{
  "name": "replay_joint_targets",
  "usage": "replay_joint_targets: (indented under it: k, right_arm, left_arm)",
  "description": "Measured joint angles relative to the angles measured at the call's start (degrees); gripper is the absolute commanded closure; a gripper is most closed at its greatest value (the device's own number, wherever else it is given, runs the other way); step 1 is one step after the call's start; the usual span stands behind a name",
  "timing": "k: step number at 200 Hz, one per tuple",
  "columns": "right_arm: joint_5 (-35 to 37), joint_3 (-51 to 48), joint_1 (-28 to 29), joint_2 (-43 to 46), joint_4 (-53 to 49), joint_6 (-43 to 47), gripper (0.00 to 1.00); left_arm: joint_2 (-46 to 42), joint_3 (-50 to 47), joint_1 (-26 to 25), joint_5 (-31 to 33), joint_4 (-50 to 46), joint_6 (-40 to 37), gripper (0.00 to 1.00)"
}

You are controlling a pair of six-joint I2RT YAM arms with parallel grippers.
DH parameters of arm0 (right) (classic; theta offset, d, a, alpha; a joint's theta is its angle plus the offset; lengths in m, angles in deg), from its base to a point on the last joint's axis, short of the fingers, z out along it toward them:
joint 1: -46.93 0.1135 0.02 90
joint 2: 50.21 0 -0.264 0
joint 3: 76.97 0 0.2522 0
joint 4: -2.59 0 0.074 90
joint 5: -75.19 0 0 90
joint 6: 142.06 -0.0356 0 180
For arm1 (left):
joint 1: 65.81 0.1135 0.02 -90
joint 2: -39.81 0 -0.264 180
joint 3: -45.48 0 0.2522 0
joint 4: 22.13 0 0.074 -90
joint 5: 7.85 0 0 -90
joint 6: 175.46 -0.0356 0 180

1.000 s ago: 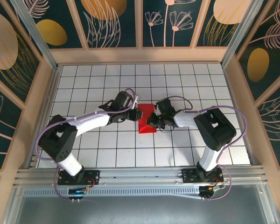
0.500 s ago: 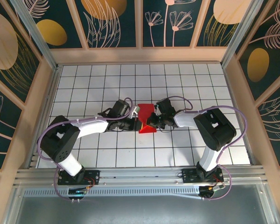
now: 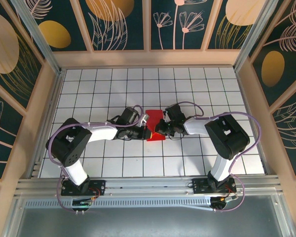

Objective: Fold a paper plane with a square sheet of paper (fold left side to right side)
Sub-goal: Fold the triangle a second time at the center of the table.

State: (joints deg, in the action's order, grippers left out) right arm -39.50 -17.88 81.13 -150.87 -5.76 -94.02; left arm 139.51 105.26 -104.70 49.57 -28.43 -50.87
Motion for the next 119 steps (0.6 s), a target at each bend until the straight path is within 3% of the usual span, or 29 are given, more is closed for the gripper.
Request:
replay_joint_targets:
  k: [119]
  right_arm:
    - [0.0, 0.0, 0.04, 0.0, 0.0, 0.02, 1.0]
  left_arm:
    - [1.33, -0.61, 0.0, 1.38, -0.2, -1.09, 0.94]
